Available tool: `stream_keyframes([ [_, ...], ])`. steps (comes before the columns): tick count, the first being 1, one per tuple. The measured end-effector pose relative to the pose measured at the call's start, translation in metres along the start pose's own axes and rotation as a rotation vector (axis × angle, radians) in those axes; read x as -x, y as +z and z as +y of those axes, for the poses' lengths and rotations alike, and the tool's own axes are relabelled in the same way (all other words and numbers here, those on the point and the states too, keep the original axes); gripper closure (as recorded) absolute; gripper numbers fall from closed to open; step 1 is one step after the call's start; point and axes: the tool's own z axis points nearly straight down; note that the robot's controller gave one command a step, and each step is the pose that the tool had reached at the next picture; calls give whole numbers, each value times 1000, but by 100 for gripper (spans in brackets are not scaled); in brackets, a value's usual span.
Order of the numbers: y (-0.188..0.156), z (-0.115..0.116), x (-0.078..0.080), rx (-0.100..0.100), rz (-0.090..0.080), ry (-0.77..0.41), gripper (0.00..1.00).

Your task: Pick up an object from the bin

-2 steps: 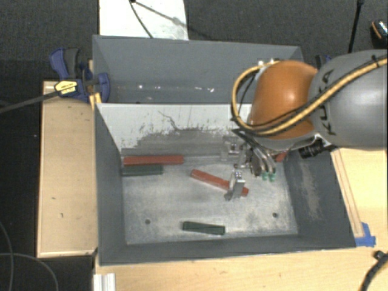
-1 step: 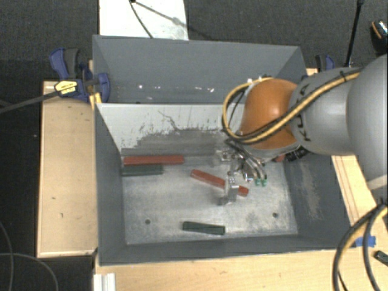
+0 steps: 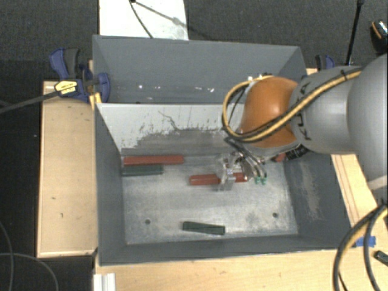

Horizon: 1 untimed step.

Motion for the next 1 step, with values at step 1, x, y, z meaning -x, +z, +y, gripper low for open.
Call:
stream_keyframes([
  [1, -136, 23, -18, -1, -7, -221, 100],
])
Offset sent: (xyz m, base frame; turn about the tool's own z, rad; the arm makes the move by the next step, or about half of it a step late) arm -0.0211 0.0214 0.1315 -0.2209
